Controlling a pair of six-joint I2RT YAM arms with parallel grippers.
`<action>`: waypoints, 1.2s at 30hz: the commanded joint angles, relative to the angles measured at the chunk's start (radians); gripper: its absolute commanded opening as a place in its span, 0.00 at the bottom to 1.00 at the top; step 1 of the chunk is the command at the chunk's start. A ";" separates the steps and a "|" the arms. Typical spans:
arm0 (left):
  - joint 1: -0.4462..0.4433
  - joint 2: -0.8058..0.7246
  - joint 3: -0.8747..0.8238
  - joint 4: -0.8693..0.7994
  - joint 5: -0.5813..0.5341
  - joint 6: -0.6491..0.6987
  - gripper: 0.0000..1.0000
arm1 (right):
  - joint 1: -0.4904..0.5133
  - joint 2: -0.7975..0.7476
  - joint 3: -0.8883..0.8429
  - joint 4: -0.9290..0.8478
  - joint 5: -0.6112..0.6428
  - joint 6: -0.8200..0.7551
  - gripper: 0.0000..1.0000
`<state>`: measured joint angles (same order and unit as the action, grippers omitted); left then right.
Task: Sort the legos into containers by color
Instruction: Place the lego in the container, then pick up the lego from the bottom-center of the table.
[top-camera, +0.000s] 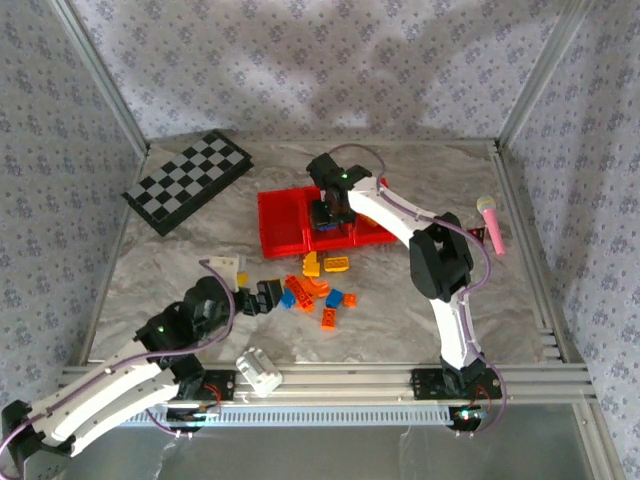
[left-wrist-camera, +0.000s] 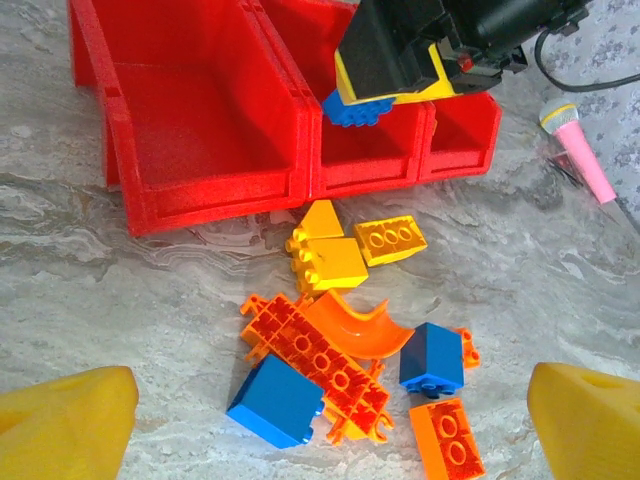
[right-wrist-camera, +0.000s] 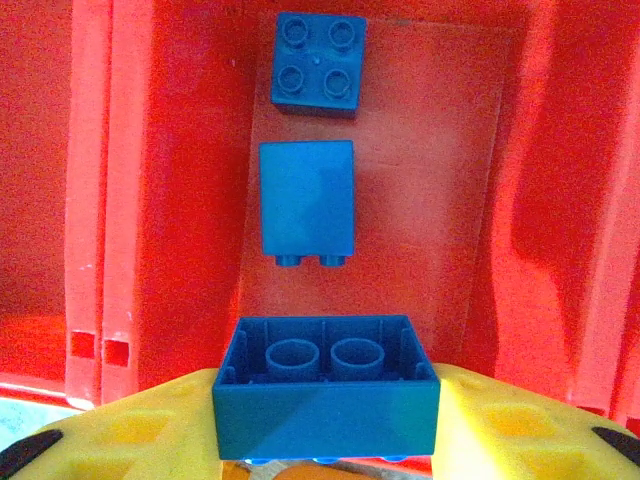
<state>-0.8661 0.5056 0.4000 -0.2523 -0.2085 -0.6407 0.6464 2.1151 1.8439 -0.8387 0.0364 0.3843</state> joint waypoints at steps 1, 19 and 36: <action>-0.005 -0.039 -0.017 -0.021 -0.027 -0.010 1.00 | -0.001 0.009 -0.012 0.001 -0.015 0.004 0.54; -0.004 -0.066 -0.044 -0.039 -0.022 -0.028 1.00 | 0.043 -0.189 -0.163 0.015 0.049 0.047 0.71; -0.006 -0.006 -0.048 0.012 0.007 -0.022 1.00 | 0.094 -0.746 -0.865 0.214 -0.061 -0.495 0.74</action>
<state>-0.8661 0.5003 0.3538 -0.2836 -0.2096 -0.6567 0.7223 1.4151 1.0248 -0.6479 0.0029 0.1249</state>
